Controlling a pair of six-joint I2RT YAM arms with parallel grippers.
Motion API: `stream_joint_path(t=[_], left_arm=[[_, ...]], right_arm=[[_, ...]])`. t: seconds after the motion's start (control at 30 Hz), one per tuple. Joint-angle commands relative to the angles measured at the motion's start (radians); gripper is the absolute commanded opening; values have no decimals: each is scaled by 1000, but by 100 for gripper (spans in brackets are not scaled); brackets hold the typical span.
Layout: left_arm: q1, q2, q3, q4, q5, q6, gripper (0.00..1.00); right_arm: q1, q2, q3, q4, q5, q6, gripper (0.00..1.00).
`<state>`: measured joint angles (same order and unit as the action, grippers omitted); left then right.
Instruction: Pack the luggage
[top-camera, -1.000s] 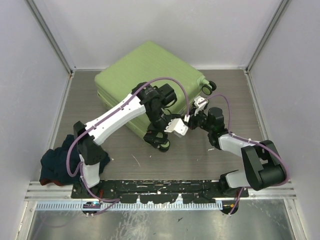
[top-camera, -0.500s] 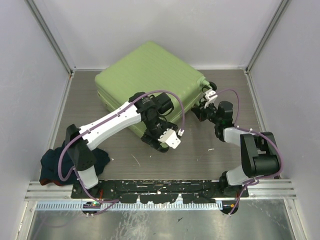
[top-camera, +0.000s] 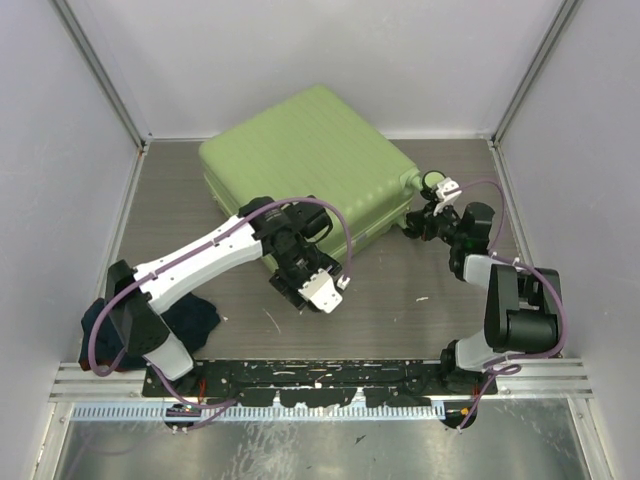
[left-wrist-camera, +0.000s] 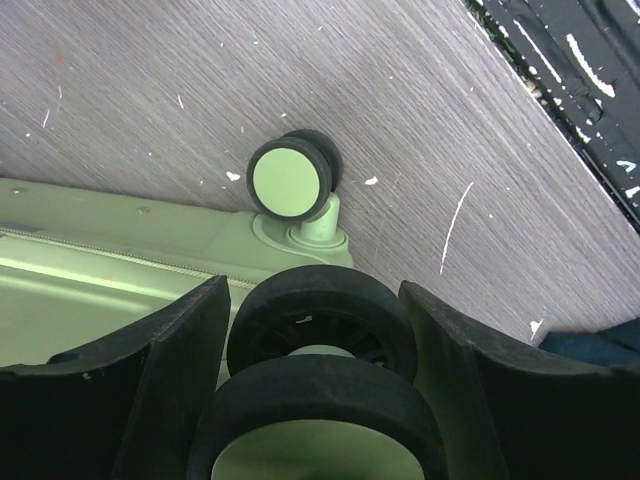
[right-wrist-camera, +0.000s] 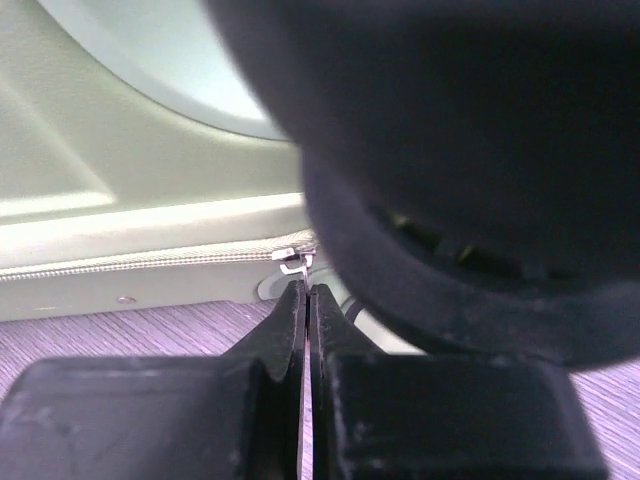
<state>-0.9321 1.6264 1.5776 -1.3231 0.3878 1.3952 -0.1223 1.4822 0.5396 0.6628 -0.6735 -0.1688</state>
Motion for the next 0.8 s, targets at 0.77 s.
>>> stream_joint_path(t=[0.77], left_arm=[[86,114,-47,-408,-151,28,66]], right_arm=[[-308,407,468,173,-326,-1,1]])
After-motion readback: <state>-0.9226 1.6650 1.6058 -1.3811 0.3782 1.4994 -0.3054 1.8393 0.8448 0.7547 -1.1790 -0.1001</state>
